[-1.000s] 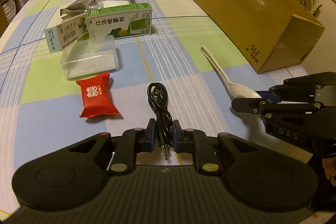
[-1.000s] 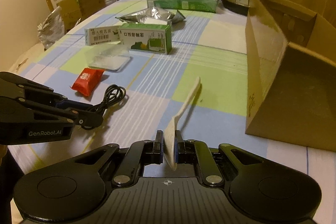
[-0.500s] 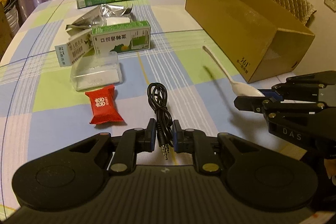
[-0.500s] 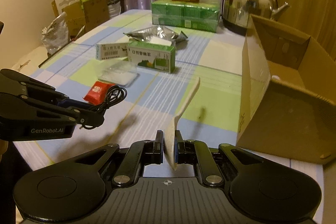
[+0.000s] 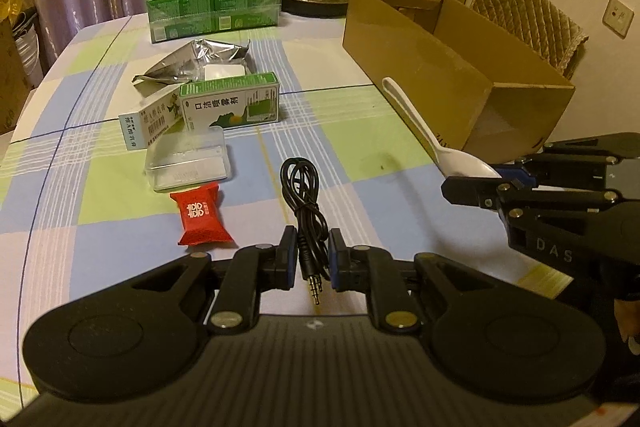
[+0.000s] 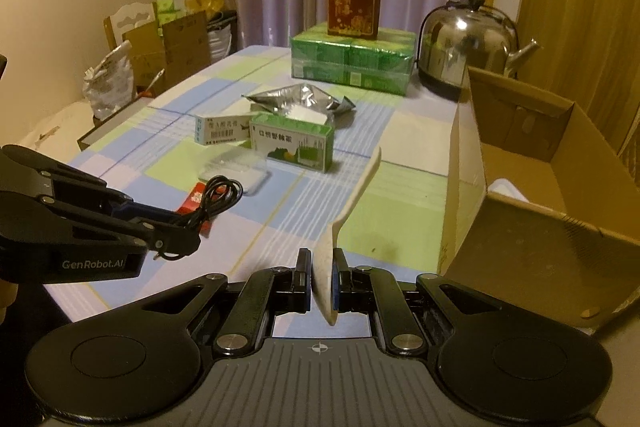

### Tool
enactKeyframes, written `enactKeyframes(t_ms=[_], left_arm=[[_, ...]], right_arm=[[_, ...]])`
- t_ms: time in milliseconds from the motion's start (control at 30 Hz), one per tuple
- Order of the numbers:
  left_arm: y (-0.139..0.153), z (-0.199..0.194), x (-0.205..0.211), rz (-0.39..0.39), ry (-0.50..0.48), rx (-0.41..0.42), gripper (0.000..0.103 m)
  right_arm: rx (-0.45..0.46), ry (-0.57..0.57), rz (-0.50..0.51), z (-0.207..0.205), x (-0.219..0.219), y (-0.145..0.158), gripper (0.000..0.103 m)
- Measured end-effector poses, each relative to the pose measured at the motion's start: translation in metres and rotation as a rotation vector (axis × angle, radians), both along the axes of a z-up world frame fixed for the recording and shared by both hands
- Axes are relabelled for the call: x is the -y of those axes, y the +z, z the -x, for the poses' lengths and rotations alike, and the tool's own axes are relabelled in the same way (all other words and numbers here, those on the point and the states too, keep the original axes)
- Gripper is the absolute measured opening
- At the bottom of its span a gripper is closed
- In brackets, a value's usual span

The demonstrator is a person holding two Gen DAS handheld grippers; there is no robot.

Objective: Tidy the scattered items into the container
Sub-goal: 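Carry the black cable and the white spoon over the cardboard box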

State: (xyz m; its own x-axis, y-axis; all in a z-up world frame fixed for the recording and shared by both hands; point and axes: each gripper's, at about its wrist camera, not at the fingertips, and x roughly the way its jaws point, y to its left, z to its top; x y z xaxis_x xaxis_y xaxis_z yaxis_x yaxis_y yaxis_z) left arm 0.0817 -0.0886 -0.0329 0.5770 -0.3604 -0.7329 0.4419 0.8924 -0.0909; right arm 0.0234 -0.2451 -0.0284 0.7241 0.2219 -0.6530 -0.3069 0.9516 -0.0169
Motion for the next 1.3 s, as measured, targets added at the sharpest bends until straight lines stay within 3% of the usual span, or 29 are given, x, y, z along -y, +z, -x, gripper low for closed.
enactKeyframes(t_ms=[367,567,933,1300], left_arm=[[0.014,0.014,0.004,0.014,-0.013,0.024,0.012],[0.023,0.012,0.019,0.022,-0.054,0.044,0.012],[0.053,-0.014,0.088,0.040,-0.182,0.117,0.012],[0.080,-0.052,0.164,0.060,-0.293,0.170,0.012]], right_arm=[[0.056,-0.013,0.009,0.014,0.007,0.020,0.006],[0.102,-0.074,0.002,0.009,0.033,0.040,0.006],[0.137,-0.192,0.002,-0.029,0.110,0.065,0.006],[0.124,-0.234,0.013,-0.067,0.168,0.062,0.006]])
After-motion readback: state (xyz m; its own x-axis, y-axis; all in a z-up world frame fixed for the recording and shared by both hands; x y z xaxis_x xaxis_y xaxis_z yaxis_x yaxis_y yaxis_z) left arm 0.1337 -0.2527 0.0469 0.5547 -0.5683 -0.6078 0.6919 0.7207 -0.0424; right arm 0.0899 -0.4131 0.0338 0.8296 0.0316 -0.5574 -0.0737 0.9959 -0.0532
